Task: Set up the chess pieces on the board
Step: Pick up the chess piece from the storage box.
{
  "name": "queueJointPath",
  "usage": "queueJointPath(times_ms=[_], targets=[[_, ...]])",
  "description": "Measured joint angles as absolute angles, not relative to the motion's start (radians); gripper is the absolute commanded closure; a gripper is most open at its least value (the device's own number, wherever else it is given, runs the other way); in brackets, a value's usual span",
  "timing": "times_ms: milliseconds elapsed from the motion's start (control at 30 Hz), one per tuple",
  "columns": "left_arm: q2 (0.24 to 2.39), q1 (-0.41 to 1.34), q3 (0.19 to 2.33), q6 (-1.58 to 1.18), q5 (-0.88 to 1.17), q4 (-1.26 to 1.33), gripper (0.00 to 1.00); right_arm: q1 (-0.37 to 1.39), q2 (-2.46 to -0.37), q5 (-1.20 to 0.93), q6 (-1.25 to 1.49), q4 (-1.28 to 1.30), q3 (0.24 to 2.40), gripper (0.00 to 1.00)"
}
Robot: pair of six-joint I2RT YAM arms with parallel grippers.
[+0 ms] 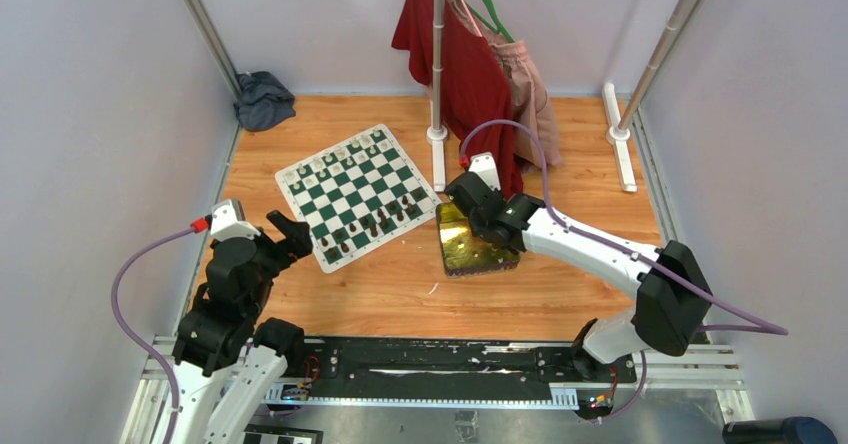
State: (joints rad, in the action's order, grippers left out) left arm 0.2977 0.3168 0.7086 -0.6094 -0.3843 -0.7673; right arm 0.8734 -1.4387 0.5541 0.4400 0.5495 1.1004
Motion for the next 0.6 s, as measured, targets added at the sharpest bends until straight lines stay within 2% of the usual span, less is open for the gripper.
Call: queueJointPath(times_ms=[600], targets=[[0.299, 0.317, 0.707, -0.604, -0.384, -0.764, 0.00, 0.760, -1.517, 0.551, 0.563, 0.448, 1.059, 0.63]])
